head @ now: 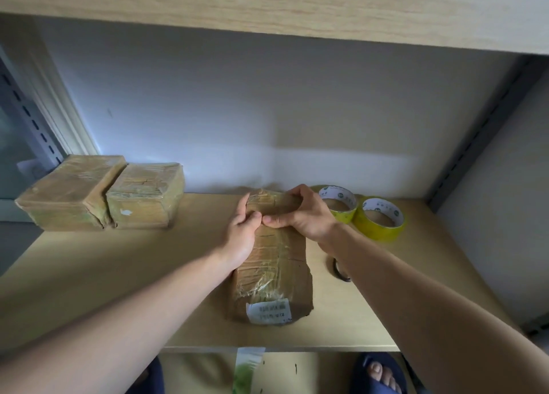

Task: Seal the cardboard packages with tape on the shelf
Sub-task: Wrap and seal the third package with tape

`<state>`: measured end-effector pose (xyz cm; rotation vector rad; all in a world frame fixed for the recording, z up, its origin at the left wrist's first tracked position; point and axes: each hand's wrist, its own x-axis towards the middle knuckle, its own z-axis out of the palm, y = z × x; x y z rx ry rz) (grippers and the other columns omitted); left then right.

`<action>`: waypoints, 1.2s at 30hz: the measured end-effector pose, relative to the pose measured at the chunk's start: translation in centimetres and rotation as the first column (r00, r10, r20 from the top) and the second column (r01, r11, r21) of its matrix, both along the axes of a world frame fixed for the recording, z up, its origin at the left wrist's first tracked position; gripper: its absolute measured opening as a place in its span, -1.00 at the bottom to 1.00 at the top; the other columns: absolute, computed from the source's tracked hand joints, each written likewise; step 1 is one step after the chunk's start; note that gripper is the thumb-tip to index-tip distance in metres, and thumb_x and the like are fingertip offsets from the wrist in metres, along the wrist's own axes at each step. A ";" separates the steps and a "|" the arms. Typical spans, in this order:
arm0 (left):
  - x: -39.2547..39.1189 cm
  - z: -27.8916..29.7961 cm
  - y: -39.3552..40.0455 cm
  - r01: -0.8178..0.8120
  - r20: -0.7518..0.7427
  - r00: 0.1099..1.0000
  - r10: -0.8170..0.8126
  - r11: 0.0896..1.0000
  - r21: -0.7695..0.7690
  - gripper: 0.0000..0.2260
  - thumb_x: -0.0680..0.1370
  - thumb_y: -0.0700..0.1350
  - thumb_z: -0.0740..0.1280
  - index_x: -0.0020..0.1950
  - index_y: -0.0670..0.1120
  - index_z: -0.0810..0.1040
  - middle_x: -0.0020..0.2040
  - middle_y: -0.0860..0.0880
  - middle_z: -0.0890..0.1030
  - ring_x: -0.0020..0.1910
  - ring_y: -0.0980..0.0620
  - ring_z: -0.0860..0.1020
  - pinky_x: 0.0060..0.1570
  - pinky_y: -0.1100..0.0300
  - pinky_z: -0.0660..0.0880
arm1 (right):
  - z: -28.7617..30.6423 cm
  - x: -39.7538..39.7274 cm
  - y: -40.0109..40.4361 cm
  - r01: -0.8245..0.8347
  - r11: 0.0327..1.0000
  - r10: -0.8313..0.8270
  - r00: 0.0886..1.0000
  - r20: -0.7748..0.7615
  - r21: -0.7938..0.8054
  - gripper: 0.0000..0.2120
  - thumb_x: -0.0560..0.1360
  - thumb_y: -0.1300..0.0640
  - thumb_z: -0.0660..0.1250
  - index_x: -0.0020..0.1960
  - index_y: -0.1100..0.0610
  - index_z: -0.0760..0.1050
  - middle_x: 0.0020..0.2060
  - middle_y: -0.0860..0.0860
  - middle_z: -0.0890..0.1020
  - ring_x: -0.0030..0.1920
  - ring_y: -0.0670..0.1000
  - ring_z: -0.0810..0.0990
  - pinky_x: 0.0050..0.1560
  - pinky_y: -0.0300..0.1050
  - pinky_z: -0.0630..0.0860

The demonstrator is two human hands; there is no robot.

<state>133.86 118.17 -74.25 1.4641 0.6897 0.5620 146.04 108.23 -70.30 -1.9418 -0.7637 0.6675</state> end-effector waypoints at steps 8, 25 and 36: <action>0.1 0.2 -0.2 -0.029 -0.018 0.999 0.029 1.000 0.004 -0.52 0.70 -0.32 0.16 0.62 -0.14 0.19 0.58 -0.15 0.30 0.47 0.05 0.30 0.11 0.53 0.23 | -0.6 0.6 1.5 0.162 0.984 -0.155 0.984 -0.084 0.072 -0.52 0.22 -0.01 0.72 -0.02 0.13 0.57 -0.10 0.00 0.67 -0.08 -0.01 0.62 -0.17 -0.19 0.47; -1.2 2.8 -1.0 0.016 -0.003 1.000 -0.015 0.990 0.137 -0.48 0.69 0.02 0.25 0.61 0.21 0.16 0.50 0.17 0.34 0.48 0.14 0.32 0.49 0.08 0.23 | 1.0 0.1 2.8 0.334 0.876 -0.318 0.942 -0.102 0.347 -0.68 0.46 0.02 0.57 -0.36 0.08 0.53 -0.40 0.00 0.57 -0.31 -0.01 0.53 -0.19 -0.05 0.55; -2.1 8.5 -0.8 -0.110 0.340 0.938 -0.062 0.878 0.465 -0.19 0.49 -0.38 0.38 0.63 -0.07 0.05 0.43 0.02 0.38 0.35 0.37 0.42 0.33 0.40 0.34 | 7.4 -4.1 -0.1 0.120 0.790 -0.060 0.991 -0.119 0.601 -0.26 0.40 0.09 0.61 0.49 0.06 0.37 0.32 0.03 0.56 0.30 -0.03 0.58 0.35 -0.06 0.54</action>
